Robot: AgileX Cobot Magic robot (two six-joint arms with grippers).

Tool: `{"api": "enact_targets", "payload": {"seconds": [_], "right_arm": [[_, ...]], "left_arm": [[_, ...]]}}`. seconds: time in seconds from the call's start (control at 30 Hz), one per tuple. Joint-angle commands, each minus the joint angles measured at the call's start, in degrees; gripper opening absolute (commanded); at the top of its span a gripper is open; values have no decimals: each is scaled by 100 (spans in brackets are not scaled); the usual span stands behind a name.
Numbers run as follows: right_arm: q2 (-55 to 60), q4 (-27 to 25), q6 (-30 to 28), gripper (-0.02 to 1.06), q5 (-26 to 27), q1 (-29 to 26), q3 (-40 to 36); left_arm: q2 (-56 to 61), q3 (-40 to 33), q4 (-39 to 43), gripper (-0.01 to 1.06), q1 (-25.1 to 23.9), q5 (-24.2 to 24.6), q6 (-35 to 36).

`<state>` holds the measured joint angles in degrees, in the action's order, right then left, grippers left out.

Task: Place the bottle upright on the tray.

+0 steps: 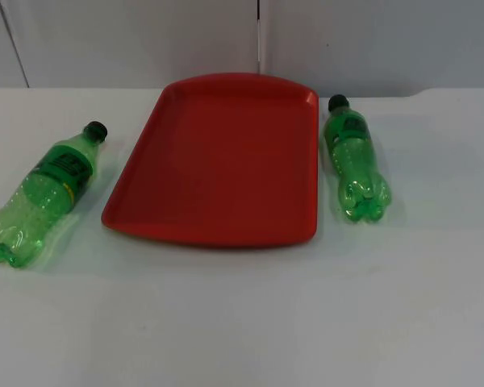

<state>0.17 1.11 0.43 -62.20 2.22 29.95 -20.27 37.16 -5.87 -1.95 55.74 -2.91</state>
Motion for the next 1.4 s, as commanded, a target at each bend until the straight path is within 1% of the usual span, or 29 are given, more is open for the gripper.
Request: {"api": "enact_targets", "payload": {"seconds": [0.0, 0.1, 0.13, 0.17, 0.33, 0.4, 0.5, 0.57, 0.63, 0.73, 0.77, 0.9, 0.93, 1.1, 1.17, 1.23, 1.3, 1.37], "right_arm": [[-17, -8, 2, 105, 44, -51, -39], [-17, -8, 2, 105, 44, -51, -39], [-17, -8, 2, 105, 44, -51, -39], [-17, -8, 2, 105, 44, -51, -39], [-17, -8, 2, 105, 44, -51, -39], [-17, -8, 2, 105, 44, -51, -39], [-17, -8, 2, 105, 44, -51, -39], [-17, -8, 2, 105, 44, -51, -39], [-17, -8, 2, 105, 44, -51, -39], [-17, -8, 2, 105, 44, -51, -39], [-17, -8, 2, 105, 44, -51, -39], [-17, -8, 2, 105, 44, -51, -39], [-17, -8, 2, 105, 44, -51, -39], [-17, -8, 2, 105, 44, -51, -39], [-17, -8, 2, 105, 44, -51, -39], [-17, -8, 2, 105, 44, -51, -39], [-17, -8, 2, 105, 44, -51, -39], [-17, -8, 2, 105, 44, -51, -39]], "left_arm": [[-183, 34, -91, 105, -16, -243, 25], [-609, 34, -150, 105, -16, -579, 25], [-855, 39, -177, 105, -16, -783, 16], [-855, 39, -177, 105, -16, -783, 16], [-1742, 287, -212, 105, -16, -1270, -60], [-1849, 331, -212, 105, -16, -1310, -108], [-2588, 682, -212, 105, -16, -1518, -492], [-2707, 745, -212, 105, -16, -1530, -554], [-3254, 1075, -212, 105, -16, -1533, -719], [-3885, 1479, -212, 105, -16, -1543, -741], [-3885, 1479, -212, 105, -16, -1543, -741], [-4545, 1969, -201, 105, -16, -1554, -741], [-4545, 1969, -201, 105, -16, -1554, -741], [-5189, 2428, -224, 105, -16, -1554, -777], [-5245, 2451, -225, 105, -16, -1554, -777], [-5432, 2601, -225, 105, -16, -1554, -828], [-5683, 2778, -282, 105, -16, -1554, -1023], [-5824, 2891, -320, 105, -16, -1554, -1035]]}}
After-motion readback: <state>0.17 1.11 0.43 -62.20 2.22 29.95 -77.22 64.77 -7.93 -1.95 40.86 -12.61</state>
